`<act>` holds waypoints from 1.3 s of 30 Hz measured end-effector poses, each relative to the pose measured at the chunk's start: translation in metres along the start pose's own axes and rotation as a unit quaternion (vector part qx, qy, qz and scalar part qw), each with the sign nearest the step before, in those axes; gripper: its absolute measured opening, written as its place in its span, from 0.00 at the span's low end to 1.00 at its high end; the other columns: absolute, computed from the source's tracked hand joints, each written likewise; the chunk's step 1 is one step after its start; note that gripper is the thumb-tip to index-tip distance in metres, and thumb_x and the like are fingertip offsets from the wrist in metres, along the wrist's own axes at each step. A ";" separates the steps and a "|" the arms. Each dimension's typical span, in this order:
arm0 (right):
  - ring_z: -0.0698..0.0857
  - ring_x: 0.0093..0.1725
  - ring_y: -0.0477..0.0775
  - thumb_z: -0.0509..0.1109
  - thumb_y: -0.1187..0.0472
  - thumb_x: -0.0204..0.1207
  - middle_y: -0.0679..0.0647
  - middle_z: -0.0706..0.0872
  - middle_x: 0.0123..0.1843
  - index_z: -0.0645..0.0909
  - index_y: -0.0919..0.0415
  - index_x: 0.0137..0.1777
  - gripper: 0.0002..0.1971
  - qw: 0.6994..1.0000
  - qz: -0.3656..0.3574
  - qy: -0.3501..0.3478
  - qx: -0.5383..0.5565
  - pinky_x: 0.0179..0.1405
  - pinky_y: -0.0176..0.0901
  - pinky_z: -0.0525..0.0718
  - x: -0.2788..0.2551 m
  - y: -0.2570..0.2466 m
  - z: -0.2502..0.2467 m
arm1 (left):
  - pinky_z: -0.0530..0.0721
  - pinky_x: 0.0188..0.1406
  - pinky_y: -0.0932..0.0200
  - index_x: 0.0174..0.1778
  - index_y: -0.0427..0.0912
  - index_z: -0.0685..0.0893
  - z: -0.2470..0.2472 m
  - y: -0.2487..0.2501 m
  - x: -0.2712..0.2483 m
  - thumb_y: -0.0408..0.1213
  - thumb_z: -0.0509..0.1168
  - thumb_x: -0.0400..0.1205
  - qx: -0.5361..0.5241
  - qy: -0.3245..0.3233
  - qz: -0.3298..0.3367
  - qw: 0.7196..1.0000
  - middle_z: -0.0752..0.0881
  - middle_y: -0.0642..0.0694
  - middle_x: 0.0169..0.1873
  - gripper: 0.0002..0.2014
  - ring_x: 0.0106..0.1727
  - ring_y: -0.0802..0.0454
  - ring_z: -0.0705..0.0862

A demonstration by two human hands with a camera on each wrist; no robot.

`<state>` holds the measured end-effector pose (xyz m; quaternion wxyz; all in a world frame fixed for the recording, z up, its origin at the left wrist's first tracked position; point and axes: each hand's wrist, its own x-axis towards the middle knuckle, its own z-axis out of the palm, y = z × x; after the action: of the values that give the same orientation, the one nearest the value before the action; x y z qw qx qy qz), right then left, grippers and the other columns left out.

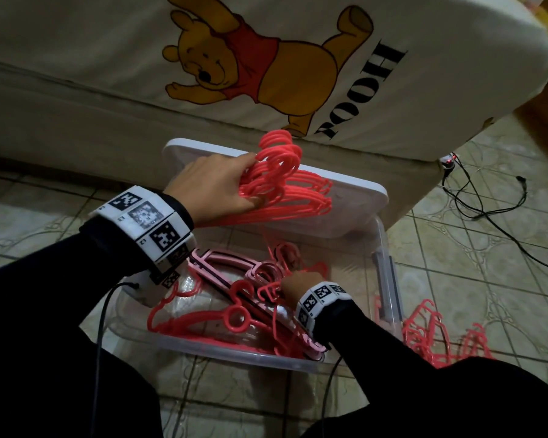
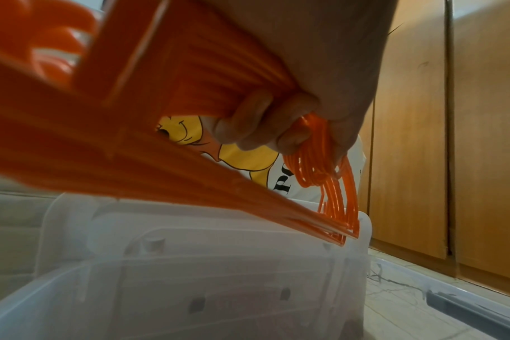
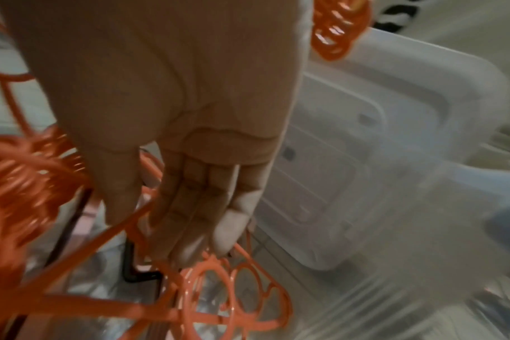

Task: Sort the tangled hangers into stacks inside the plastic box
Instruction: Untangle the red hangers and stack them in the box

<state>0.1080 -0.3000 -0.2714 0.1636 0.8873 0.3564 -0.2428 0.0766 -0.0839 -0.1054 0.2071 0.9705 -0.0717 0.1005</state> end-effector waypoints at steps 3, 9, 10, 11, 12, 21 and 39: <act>0.87 0.51 0.63 0.62 0.52 0.78 0.59 0.89 0.51 0.84 0.58 0.51 0.13 1.000 -0.015 0.015 0.011 0.41 0.48 0.73 -0.002 -0.004 -0.002 | 0.81 0.40 0.52 0.54 0.50 0.78 0.000 0.002 0.000 0.72 0.55 0.69 0.010 -0.003 -0.005 1.000 0.85 0.51 0.36 0.31 0.38 0.47 0.84; 0.85 0.52 0.65 0.65 0.40 0.71 0.62 0.85 0.54 0.80 0.59 0.52 0.23 0.988 0.009 0.035 0.147 0.51 0.54 0.83 -0.017 -0.003 -0.055 | 0.70 0.36 0.58 0.56 0.49 0.78 -0.002 -0.001 0.000 0.70 0.57 0.71 0.016 0.017 -0.008 1.000 0.81 0.53 0.34 0.30 0.38 0.46 0.83; 0.85 0.52 0.65 0.67 0.41 0.71 0.63 0.84 0.53 0.80 0.60 0.50 0.22 0.987 0.000 0.037 0.159 0.50 0.52 0.83 -0.021 -0.002 -0.065 | 0.69 0.36 0.58 0.56 0.48 0.78 -0.002 -0.001 0.000 0.70 0.57 0.71 0.022 0.023 -0.010 0.999 0.80 0.53 0.34 0.30 0.38 0.45 0.83; 0.85 0.50 0.64 0.69 0.44 0.71 0.62 0.85 0.51 0.80 0.60 0.47 0.19 0.986 -0.005 0.038 0.162 0.46 0.48 0.82 -0.025 0.000 -0.074 | 0.69 0.35 0.58 0.56 0.47 0.78 -0.002 -0.001 0.001 0.70 0.57 0.71 0.028 0.030 -0.014 0.999 0.79 0.54 0.34 0.31 0.39 0.44 0.84; 0.85 0.49 0.63 0.71 0.47 0.70 0.61 0.85 0.47 0.79 0.59 0.42 0.14 0.986 -0.009 0.039 0.163 0.42 0.45 0.79 -0.029 0.003 -0.083 | 0.69 0.35 0.58 0.56 0.47 0.79 -0.002 -0.001 0.000 0.69 0.56 0.71 0.032 0.039 -0.018 0.999 0.77 0.54 0.33 0.31 0.39 0.43 0.84; 0.84 0.45 0.62 0.67 0.53 0.72 0.60 0.86 0.43 0.77 0.58 0.37 0.09 0.981 -0.015 0.133 0.142 0.40 0.46 0.79 -0.078 0.032 -0.124 | 0.74 0.38 0.58 0.54 0.55 0.79 -0.013 -0.003 0.000 0.74 0.56 0.71 -0.023 0.110 -0.031 0.993 0.83 0.57 0.33 0.29 0.39 0.47 0.86; 0.85 0.54 0.63 0.66 0.63 0.76 0.64 0.86 0.54 0.84 0.64 0.54 0.10 0.990 -0.012 -0.045 0.135 0.51 0.48 0.82 -0.067 0.007 -0.073 | 0.83 0.47 0.48 0.56 0.58 0.79 -0.015 0.003 -0.001 0.83 0.46 0.65 -0.025 0.108 -0.057 0.992 0.87 0.53 0.38 0.39 0.43 0.45 0.86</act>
<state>0.0938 -0.3086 -0.1734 0.0555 0.8850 0.3237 -0.3300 0.0728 -0.0799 -0.0913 0.2427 0.9510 0.0037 0.1914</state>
